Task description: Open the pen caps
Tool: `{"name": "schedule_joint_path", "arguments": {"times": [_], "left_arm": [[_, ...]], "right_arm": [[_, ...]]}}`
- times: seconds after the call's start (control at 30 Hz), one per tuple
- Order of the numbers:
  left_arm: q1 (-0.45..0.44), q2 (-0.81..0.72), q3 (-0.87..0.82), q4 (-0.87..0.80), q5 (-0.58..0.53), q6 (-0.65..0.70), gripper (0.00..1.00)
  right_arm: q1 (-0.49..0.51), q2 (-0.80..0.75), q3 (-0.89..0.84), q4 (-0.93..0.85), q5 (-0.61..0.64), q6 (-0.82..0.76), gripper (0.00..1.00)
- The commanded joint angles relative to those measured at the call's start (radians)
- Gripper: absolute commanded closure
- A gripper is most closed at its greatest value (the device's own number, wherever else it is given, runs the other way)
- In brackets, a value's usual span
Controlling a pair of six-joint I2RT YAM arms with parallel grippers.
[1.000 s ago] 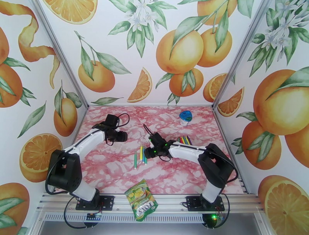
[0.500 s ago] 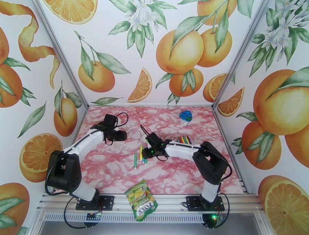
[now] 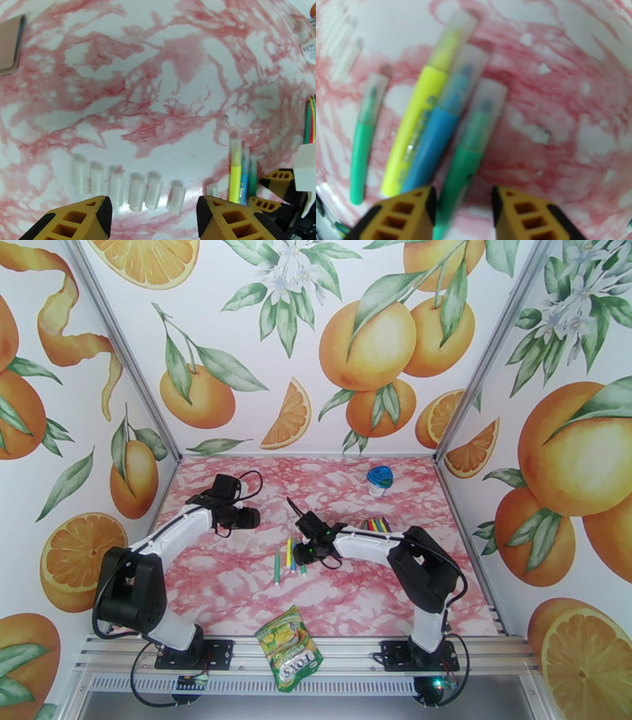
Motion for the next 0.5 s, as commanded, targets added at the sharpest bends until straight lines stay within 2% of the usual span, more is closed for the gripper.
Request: {"name": "schedule_joint_path", "arguments": {"times": [0.0,0.47], "left_arm": [[0.006,-0.030,-0.013,0.026,0.010,-0.003,0.39],[0.007,-0.036,-0.021,0.041,0.024,-0.010,0.39]], "right_arm": [[0.007,0.017,0.030,-0.081,0.094,-0.018,0.57],[0.015,0.017,0.046,-0.155,0.105,-0.063,0.59]]}}
